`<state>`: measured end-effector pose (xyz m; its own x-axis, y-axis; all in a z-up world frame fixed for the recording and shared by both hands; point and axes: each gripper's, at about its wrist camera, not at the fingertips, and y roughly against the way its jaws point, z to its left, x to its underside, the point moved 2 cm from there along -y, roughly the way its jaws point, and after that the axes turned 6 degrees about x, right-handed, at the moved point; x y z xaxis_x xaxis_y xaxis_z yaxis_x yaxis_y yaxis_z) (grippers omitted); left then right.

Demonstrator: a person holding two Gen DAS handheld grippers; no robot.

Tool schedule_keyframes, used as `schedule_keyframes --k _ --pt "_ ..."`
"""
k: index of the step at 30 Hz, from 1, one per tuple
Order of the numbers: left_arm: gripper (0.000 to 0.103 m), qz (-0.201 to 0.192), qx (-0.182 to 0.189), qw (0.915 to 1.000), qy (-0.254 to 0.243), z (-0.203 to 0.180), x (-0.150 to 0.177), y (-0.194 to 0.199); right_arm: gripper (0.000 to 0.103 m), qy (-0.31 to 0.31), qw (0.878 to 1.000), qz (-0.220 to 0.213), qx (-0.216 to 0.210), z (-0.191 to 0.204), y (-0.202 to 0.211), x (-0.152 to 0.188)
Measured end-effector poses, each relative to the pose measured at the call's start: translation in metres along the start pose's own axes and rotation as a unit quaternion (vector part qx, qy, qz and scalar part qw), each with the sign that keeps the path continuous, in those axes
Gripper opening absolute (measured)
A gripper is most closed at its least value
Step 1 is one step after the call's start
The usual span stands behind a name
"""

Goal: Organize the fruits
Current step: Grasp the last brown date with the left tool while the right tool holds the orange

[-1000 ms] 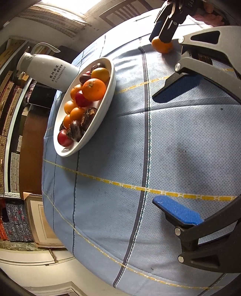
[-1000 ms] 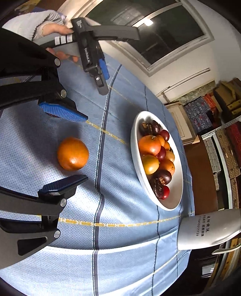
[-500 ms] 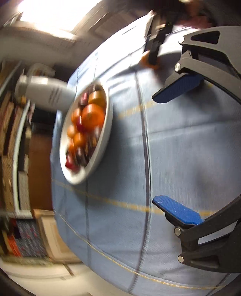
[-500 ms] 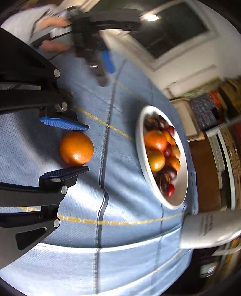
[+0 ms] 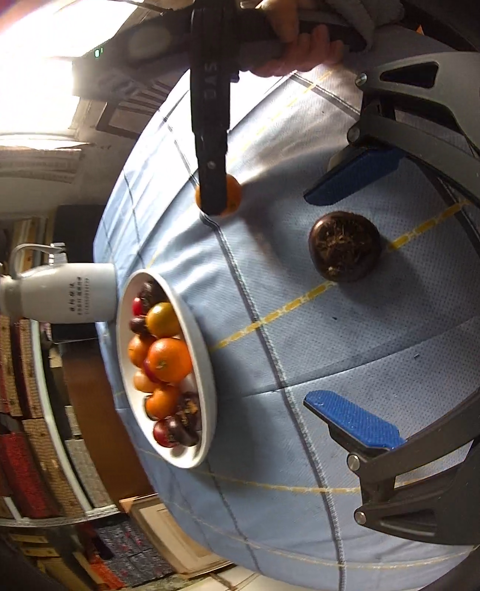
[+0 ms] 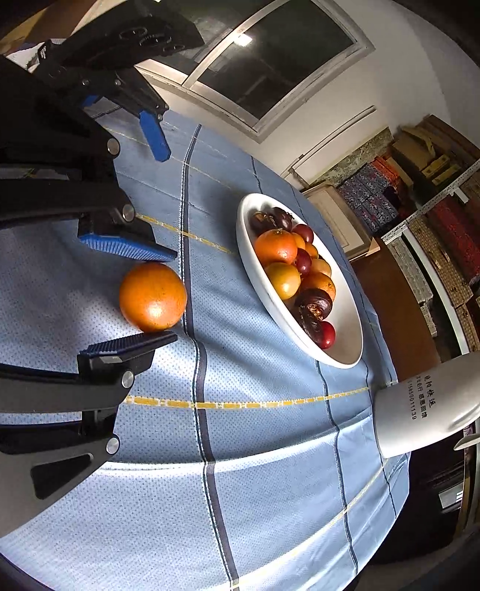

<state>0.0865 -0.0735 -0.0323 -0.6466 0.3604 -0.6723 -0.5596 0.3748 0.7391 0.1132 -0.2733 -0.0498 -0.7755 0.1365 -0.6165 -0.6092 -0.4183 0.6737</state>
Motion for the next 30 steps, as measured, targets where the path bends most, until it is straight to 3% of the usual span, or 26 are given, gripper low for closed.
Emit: schedule_keyframes --k 6,9,10,14,22,30 --pt "0.099 0.025 -0.006 0.9996 0.014 0.007 0.004 -0.008 0.039 -0.001 1.000 0.000 0.001 -0.001 -0.001 0.000" --pt "0.099 0.019 -0.084 0.9946 0.059 0.035 0.003 -0.005 0.039 -0.004 1.000 -0.001 0.001 -0.003 -0.001 0.000" --pt "0.099 0.017 -0.092 0.9925 0.079 0.045 0.004 -0.003 0.039 -0.005 1.000 0.000 0.001 -0.003 -0.001 0.000" --pt "0.099 -0.002 -0.068 0.9870 0.146 0.074 0.010 0.006 0.039 -0.001 1.000 -0.003 0.002 -0.002 0.000 0.001" --pt "0.099 0.004 -0.114 0.9901 0.082 0.047 0.005 0.004 0.039 0.010 1.000 -0.003 0.006 0.002 0.000 0.001" --pt "0.099 0.030 -0.121 0.9904 0.061 0.037 0.005 -0.006 0.039 0.021 1.000 -0.007 0.010 0.006 0.002 0.001"
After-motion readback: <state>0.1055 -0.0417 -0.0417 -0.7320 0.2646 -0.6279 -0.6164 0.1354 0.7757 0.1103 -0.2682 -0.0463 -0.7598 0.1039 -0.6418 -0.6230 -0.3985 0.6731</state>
